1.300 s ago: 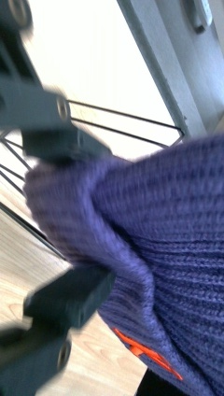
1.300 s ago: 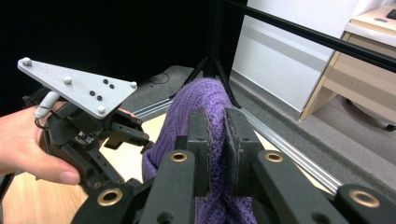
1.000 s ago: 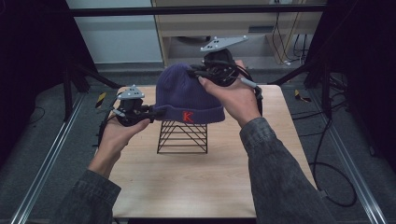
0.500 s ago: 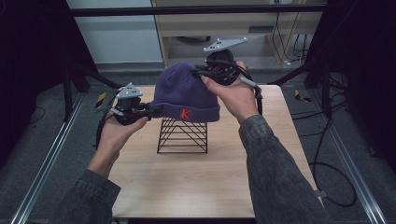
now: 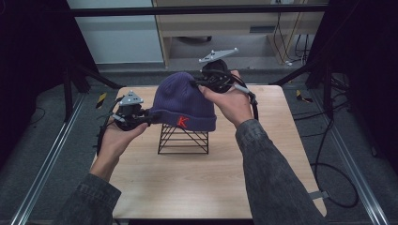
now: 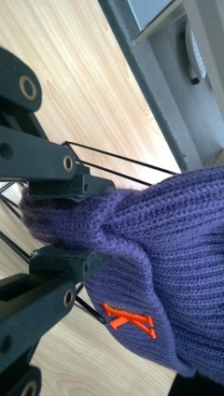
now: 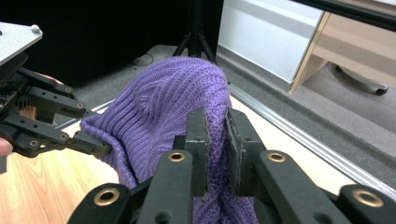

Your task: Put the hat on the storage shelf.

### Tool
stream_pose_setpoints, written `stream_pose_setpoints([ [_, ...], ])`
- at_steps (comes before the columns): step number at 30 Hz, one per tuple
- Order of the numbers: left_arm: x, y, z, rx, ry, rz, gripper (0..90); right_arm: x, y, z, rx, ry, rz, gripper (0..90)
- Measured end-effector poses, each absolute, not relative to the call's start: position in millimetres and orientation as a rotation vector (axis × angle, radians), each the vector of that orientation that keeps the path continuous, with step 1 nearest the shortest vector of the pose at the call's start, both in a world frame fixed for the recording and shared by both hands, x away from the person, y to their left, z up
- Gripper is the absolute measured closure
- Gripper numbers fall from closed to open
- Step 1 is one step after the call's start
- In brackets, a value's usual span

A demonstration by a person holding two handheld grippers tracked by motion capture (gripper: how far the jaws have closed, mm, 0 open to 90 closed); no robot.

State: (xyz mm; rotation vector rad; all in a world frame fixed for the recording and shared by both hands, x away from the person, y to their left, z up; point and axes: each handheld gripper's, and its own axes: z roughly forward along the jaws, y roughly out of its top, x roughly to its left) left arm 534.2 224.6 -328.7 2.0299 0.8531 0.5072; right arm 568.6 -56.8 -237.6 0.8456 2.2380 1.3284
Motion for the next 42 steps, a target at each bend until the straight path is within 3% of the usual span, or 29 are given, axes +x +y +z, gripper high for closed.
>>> stream_pose_setpoints([
  [42, 527.8, 232.6, -382.4, 2.070, 0.881, 0.439, 68.5, 556.9, -42.4, -276.2, 0.778, 2.403, 1.216, 80.2],
])
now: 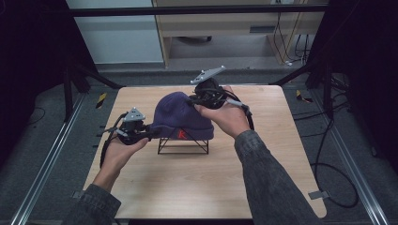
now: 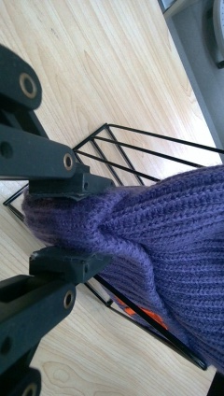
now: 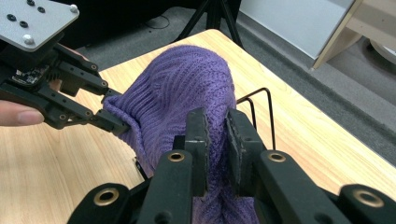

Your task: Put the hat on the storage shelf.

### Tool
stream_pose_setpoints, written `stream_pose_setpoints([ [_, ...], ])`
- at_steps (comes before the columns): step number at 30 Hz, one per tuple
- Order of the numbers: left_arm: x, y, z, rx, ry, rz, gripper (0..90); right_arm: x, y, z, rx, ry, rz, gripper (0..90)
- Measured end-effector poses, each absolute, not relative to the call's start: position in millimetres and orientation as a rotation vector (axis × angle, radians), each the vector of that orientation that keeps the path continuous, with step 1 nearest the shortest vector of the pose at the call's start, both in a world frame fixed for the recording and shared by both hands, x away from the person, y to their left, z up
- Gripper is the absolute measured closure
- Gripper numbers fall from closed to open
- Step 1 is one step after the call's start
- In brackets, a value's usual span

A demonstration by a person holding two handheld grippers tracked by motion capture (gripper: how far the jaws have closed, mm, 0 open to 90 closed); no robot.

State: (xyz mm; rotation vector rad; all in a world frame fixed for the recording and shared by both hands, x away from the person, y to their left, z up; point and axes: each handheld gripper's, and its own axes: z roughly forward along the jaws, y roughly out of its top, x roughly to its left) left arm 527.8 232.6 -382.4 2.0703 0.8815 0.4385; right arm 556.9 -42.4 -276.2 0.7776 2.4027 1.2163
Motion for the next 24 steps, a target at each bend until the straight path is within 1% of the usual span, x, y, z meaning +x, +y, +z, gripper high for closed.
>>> stream_pose_setpoints([
  [24, 528.1, 232.9, -391.8, 2.087, 0.886, 0.424, 68.4, 556.7, -43.5, -285.9, 0.790, 2.431, 1.206, 79.9],
])
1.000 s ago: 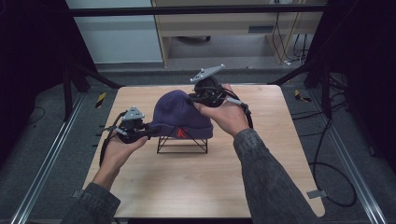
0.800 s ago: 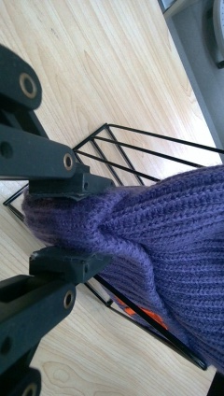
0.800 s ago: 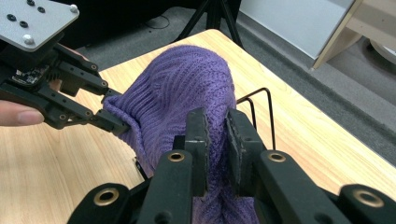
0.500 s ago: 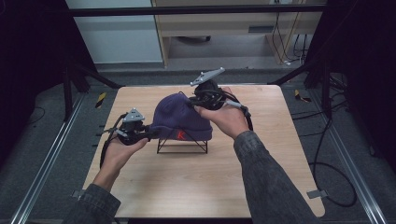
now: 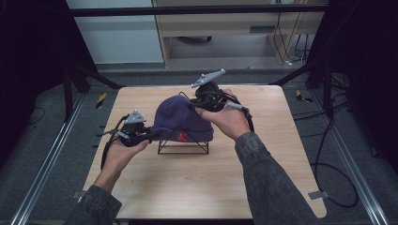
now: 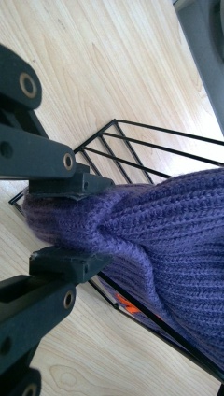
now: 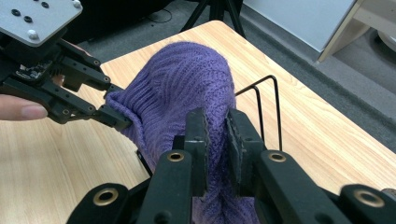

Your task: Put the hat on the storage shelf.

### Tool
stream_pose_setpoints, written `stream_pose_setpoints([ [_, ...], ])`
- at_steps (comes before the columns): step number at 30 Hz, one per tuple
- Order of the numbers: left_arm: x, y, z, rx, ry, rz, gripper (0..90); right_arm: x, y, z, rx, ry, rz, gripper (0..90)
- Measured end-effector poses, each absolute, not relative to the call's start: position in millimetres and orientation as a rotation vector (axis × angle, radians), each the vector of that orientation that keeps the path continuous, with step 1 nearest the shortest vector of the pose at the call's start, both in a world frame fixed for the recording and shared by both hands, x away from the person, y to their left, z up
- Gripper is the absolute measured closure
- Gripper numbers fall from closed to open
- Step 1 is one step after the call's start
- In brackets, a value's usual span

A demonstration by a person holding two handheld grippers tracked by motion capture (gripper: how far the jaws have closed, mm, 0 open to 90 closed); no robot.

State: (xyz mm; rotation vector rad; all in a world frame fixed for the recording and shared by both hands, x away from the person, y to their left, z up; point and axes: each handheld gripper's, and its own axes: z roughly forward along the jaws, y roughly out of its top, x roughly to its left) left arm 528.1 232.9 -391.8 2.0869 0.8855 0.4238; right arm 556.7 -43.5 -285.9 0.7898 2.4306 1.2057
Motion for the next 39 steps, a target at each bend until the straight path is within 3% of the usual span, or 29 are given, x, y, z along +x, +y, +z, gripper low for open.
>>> stream_pose_setpoints([
  [39, 530.9, 238.8, -424.4, 2.137, 0.939, 0.381, 67.4, 556.4, -35.3, -319.7, 0.815, 2.511, 1.122, 76.2],
])
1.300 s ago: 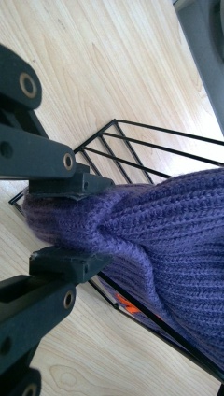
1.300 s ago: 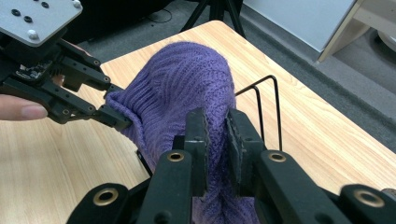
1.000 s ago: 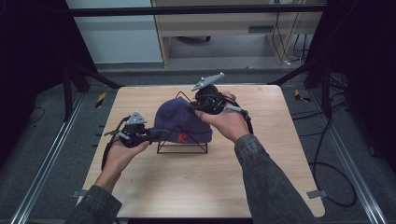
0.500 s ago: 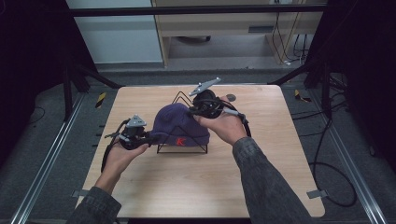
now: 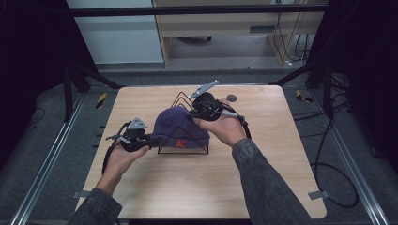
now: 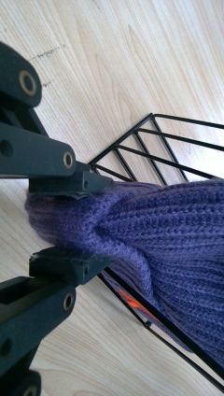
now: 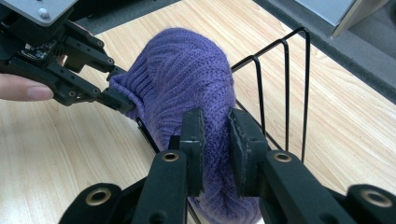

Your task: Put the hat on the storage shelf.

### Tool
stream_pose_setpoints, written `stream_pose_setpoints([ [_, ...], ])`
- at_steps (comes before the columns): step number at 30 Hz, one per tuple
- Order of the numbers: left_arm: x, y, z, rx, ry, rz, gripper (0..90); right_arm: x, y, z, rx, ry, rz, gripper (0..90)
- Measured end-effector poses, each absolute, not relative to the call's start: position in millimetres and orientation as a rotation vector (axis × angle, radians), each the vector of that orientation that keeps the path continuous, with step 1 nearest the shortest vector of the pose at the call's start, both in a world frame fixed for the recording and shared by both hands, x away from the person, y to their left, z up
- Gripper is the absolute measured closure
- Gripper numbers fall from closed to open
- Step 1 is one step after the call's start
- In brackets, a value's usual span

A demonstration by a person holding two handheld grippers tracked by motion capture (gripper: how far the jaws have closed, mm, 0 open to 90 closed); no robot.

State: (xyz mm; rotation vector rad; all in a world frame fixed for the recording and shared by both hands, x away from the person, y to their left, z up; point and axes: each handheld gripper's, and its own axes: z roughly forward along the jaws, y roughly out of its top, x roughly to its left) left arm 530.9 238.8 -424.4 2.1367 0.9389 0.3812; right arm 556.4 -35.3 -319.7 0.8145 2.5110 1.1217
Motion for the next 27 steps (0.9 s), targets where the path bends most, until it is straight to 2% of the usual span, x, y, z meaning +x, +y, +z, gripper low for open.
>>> stream_pose_setpoints([
  [10, 531.4, 239.4, -428.1, 2.159, 0.943, 0.385, 66.5, 556.6, -36.4, -320.4, 0.831, 2.503, 1.130, 71.2],
  [27, 532.9, 240.5, -434.3, 2.185, 0.960, 0.379, 62.2, 555.7, -41.5, -316.8, 0.828, 2.494, 1.139, 74.7],
])
